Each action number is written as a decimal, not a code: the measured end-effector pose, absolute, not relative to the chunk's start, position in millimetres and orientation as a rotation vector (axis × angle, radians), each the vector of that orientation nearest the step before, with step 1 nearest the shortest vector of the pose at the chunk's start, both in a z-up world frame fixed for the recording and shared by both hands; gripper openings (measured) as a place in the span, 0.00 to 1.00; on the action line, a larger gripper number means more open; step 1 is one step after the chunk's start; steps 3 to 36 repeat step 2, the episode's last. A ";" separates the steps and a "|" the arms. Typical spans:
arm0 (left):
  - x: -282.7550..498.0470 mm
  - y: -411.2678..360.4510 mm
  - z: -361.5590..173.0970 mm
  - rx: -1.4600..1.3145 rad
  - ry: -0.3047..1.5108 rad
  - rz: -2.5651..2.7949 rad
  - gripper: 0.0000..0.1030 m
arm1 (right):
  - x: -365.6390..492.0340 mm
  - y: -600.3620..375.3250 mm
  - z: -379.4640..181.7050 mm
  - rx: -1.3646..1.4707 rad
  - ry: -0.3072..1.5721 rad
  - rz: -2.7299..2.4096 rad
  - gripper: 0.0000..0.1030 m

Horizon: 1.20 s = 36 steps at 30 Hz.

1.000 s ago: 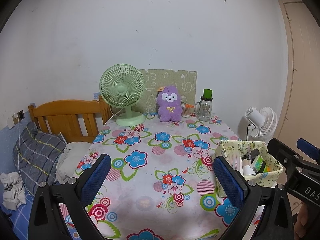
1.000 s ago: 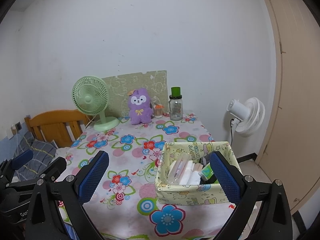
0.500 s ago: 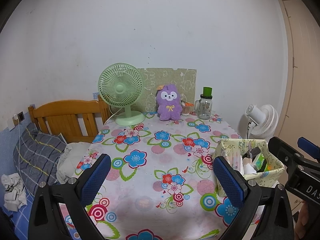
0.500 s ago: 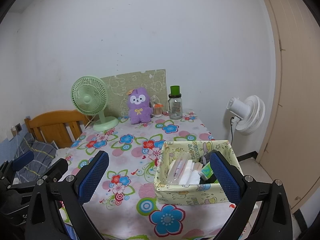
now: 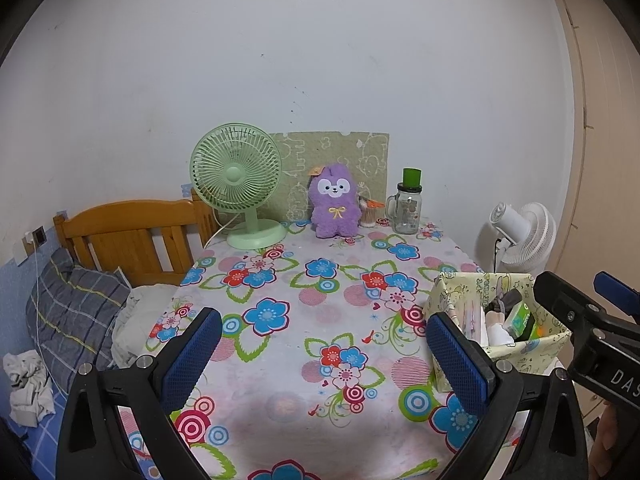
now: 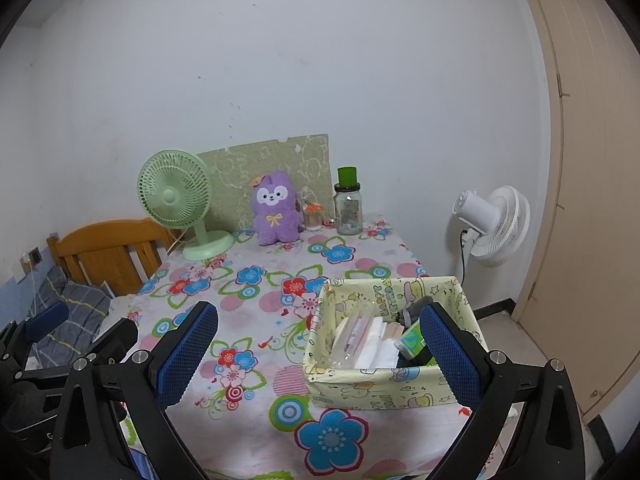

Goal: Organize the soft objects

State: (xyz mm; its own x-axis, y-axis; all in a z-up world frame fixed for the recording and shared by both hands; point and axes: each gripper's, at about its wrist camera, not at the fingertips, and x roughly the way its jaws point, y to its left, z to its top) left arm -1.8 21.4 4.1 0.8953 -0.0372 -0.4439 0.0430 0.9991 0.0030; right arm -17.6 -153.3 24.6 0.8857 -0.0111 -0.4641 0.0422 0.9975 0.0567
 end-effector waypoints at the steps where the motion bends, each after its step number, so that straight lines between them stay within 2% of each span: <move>1: -2.0 21.2 4.3 0.012 0.461 -0.042 1.00 | -16.6 -153.3 24.2 0.067 0.485 -0.028 0.99; 36: -1.2 21.7 3.7 0.010 0.463 -0.041 1.00 | -15.4 -153.5 24.1 0.068 0.486 -0.028 0.99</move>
